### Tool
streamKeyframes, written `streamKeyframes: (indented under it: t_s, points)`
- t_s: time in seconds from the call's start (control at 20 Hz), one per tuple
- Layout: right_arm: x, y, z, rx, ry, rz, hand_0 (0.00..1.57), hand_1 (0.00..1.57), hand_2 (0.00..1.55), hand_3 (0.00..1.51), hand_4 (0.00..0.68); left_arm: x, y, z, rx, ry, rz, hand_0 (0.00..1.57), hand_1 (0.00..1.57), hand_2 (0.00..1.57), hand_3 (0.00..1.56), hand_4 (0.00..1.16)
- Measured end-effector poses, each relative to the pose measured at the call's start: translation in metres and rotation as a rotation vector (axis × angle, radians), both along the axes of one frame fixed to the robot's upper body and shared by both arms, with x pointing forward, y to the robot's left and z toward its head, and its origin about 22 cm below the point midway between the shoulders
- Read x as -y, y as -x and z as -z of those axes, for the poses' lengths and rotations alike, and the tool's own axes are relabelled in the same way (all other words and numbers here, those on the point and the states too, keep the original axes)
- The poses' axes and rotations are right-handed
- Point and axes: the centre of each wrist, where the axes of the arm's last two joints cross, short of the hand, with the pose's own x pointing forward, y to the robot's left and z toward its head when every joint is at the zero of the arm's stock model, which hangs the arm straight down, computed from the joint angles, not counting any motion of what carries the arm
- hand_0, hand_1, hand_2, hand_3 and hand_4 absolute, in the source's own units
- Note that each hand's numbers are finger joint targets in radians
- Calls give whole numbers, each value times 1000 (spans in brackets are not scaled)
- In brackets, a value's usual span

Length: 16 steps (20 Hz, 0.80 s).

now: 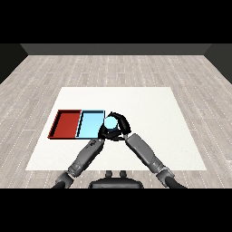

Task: Pick the blue can and put it in the blue box

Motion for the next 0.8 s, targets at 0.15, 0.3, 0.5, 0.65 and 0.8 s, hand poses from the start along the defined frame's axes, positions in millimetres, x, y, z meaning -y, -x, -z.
streamKeyframes:
  t_s: [0.15,0.3,0.5,0.65,0.8]
  points:
    - [-2,4,4,3,11,-21,1421,1421,1445,1389,604,-1,3,5,30,-108,-35,412,412,563,294,571]
    - [-8,9,8,7,16,-26,1468,1468,1471,1399,596,0,3,7,53,-173,-70,318,318,520,175,0]
    - [-9,8,7,18,31,-23,1457,1457,1462,1394,595,-2,-3,4,92,-313,-93,0,0,151,0,312]
    - [-9,10,9,26,34,-24,1455,1455,1453,1396,598,-4,-3,5,95,-295,-106,454,454,646,348,718]
    - [-13,9,7,27,30,-46,1442,1442,1451,1393,604,-3,3,7,90,-236,-154,950,950,969,849,691]
